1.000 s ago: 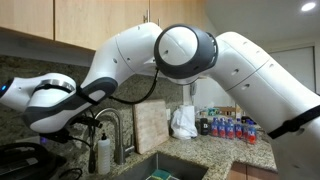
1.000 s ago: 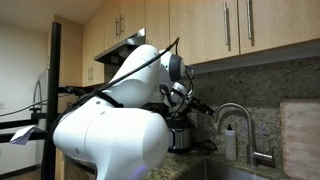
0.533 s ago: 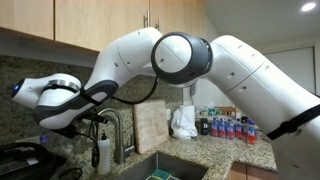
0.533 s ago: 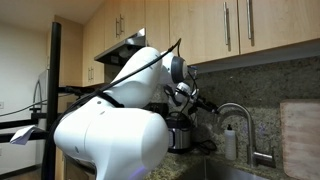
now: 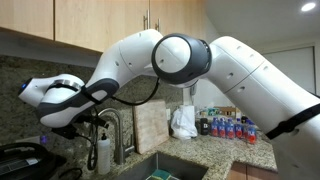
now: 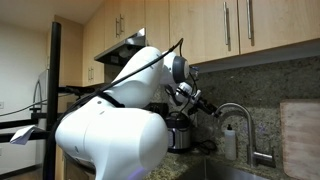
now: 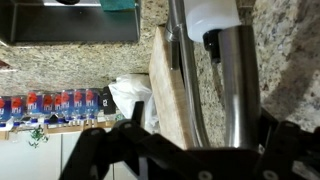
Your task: Turn the tap nozzle to the right
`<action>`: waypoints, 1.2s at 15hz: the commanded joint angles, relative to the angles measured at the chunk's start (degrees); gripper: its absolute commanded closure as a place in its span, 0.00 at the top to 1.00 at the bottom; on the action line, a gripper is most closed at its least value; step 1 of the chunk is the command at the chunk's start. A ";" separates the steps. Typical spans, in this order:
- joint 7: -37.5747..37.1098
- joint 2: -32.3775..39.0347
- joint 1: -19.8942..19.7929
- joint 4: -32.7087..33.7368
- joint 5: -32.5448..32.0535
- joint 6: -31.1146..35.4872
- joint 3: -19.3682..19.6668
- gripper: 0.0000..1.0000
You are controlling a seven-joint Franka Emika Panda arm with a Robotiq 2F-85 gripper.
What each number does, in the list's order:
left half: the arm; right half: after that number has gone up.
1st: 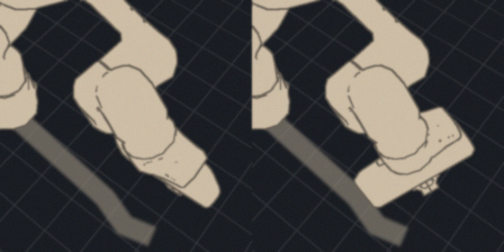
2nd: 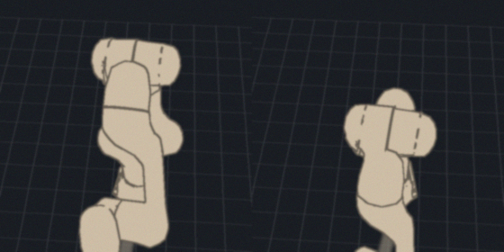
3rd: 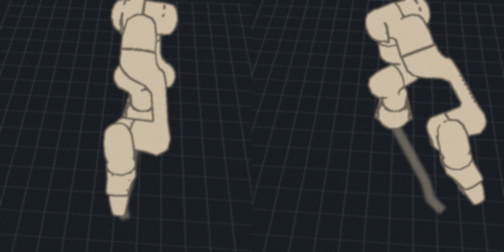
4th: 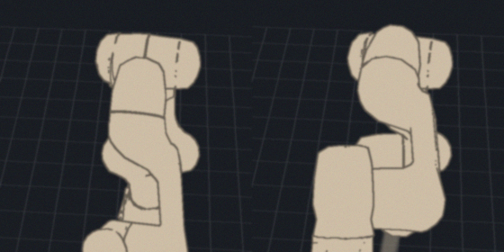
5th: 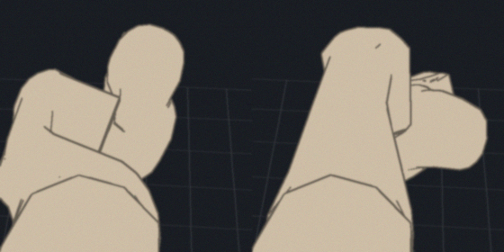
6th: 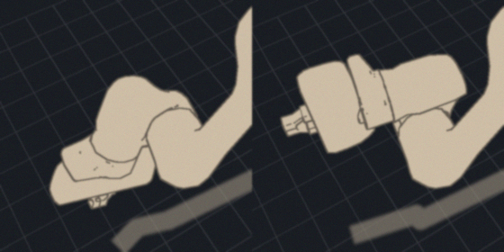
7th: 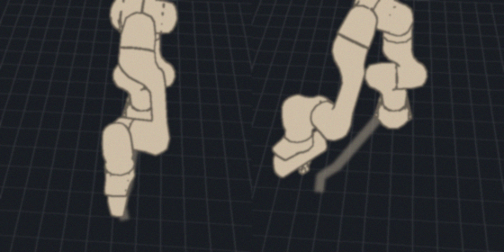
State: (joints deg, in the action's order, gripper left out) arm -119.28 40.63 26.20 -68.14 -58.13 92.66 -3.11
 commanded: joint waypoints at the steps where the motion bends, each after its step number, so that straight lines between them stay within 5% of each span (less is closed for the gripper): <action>1: 0.24 -3.71 -1.54 -4.84 3.67 0.75 -1.61 1.00; 18: -1.90 -9.52 -3.72 -15.18 10.74 3.01 -1.78 1.00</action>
State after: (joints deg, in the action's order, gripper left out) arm -119.57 34.38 23.71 -78.10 -49.18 93.73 -4.13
